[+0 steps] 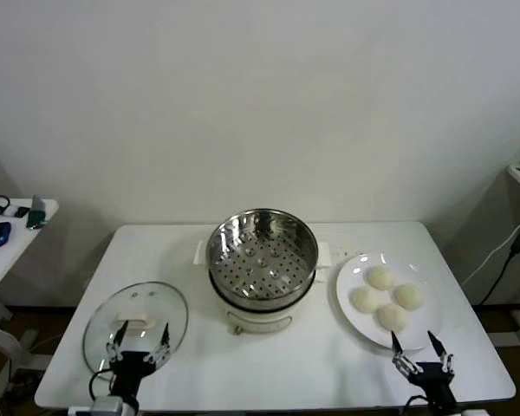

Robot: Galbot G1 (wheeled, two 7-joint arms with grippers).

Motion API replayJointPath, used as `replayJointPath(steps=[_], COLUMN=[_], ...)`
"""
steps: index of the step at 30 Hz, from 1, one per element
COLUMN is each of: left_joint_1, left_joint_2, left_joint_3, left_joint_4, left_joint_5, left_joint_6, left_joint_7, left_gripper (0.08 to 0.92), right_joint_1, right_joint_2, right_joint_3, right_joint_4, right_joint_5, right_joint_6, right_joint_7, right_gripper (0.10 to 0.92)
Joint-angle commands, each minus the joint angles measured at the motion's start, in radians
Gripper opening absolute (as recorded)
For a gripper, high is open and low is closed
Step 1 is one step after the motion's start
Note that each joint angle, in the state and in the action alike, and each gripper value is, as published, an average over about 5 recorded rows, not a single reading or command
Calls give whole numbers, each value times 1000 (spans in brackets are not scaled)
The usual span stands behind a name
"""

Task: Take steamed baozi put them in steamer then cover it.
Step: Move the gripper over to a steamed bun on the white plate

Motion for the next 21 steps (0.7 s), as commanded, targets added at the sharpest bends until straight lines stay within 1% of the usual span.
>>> replayJointPath(steps=[1, 3, 5, 7, 9, 11, 12, 16, 19, 21], left_joint_1=[0, -1, -3, -4, -5, -5, -4, -1, -3, -4], left_joint_2=[1, 0, 0, 1, 2, 1, 1, 2, 4, 3], left_joint_3=[2, 5, 8, 11, 14, 16, 17, 22, 25, 28], left_joint_4=[-1, -4, -6, -6, -7, -9, -10, -10, -2, 0], left_joint_5=[-1, -2, -2, -2, -1, 0, 0, 2, 5, 10], left_joint_6=[-2, -3, -4, -5, -8, -10, -11, -16, -19, -20], left_joint_7=[1, 1, 2, 2, 2, 3, 4, 6, 6, 9], left_gripper=[823, 823, 823, 823, 823, 823, 823, 823, 823, 823], right_joint_1=[410, 513, 642, 750, 840, 924, 977, 1307, 1607, 1780], right_joint_2=[-218, -290, -391, -508, -630, -731, -770, -826, -805, -779], right_joint_3=[-42, -101, -198, -318, -446, -576, -650, -1012, -1331, -1541], right_joint_4=[-110, -175, -255, -321, -363, -406, -437, -581, -673, -716], right_joint_5=[31, 19, -1, -35, -98, -189, -235, -326, -364, -375], right_joint_6=[-228, -247, -274, -309, -334, -314, -279, -96, 0, 34], right_joint_7=[36, 4, -71, -197, -360, -529, -617, -893, -1048, -1121], right_gripper=[823, 823, 823, 823, 823, 823, 823, 823, 823, 823])
